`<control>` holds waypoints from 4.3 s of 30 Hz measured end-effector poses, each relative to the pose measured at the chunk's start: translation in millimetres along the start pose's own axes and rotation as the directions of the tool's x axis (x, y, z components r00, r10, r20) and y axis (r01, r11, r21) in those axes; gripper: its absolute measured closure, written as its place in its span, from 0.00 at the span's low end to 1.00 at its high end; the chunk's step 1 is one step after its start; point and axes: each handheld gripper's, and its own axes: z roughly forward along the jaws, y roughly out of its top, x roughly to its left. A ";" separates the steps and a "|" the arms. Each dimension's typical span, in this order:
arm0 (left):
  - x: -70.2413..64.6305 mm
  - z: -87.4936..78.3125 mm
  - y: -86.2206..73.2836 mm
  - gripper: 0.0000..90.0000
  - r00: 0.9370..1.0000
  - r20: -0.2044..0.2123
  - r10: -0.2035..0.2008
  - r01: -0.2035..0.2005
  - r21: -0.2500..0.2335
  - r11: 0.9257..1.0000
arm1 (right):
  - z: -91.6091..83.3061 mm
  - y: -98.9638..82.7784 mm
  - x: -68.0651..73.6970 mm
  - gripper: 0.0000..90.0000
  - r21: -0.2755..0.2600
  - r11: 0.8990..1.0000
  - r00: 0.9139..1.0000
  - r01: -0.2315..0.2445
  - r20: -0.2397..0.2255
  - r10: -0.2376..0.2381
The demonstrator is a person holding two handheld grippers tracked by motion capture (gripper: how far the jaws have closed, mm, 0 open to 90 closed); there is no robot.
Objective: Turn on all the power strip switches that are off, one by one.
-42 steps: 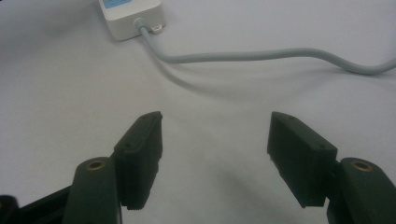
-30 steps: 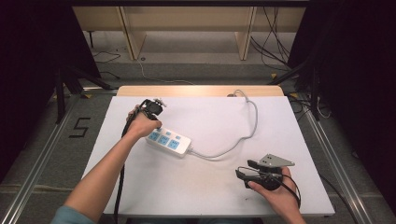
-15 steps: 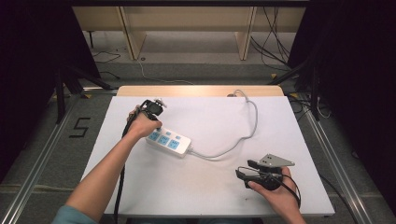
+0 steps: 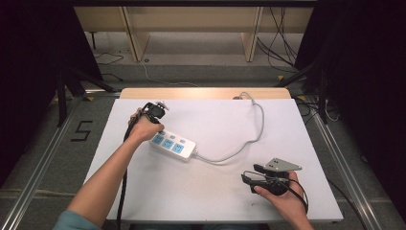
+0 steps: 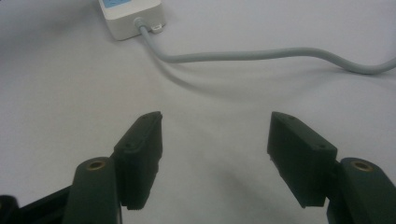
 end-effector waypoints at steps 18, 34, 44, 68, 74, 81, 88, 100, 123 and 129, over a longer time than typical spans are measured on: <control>-5.0 1.9 2.8 1.00 1.000 0.006 0.008 -0.008 0.010 1.000 | -0.4 -0.2 0.2 0.41 0.000 1.000 1.000 0.001 0.001 -0.001; -9.6 4.1 3.6 1.00 0.999 -0.018 0.037 -0.036 0.028 0.999 | 1.0 0.0 1.1 0.41 0.003 1.000 1.000 0.007 -0.002 -0.007; -5.8 2.8 0.5 1.00 1.000 -0.015 0.021 -0.021 0.001 1.000 | -0.1 0.0 -0.3 0.41 -0.001 1.000 1.000 0.004 0.002 -0.004; -7.6 -6.9 0.4 1.00 0.999 -0.016 0.034 -0.034 -0.043 0.998 | 0.3 0.1 0.2 0.41 0.003 1.000 1.000 0.002 -0.002 -0.002; -8.2 -9.8 0.2 0.99 0.999 -0.015 0.032 -0.033 -0.050 0.998 | 0.4 0.2 0.2 0.41 0.002 1.000 1.000 0.001 -0.002 -0.001; -7.6 -12.1 -0.4 0.99 0.999 -0.013 0.032 -0.032 -0.053 0.998 | 0.6 0.2 0.2 0.41 0.002 1.000 1.000 -0.002 -0.004 0.002; -7.6 -14.1 -0.6 0.99 0.999 -0.011 0.030 -0.031 -0.065 0.997 | 0.8 0.3 0.3 0.41 0.005 1.000 1.000 -0.003 -0.003 0.003; -8.9 -19.0 -1.8 0.99 0.999 -0.006 0.034 -0.035 -0.076 0.997 | 0.6 0.3 -0.1 0.41 0.002 1.000 1.000 -0.001 -0.003 0.001; -9.0 -31.7 -4.2 0.89 1.000 0.005 0.022 -0.021 -0.110 0.994 | 0.3 0.7 -1.1 0.41 -0.004 1.000 1.000 -0.004 -0.002 0.004; -9.0 -35.0 -4.8 0.84 1.000 0.009 0.011 -0.010 -0.128 0.992 | 0.5 0.7 -1.3 0.41 0.000 1.000 1.000 -0.002 -0.003 0.002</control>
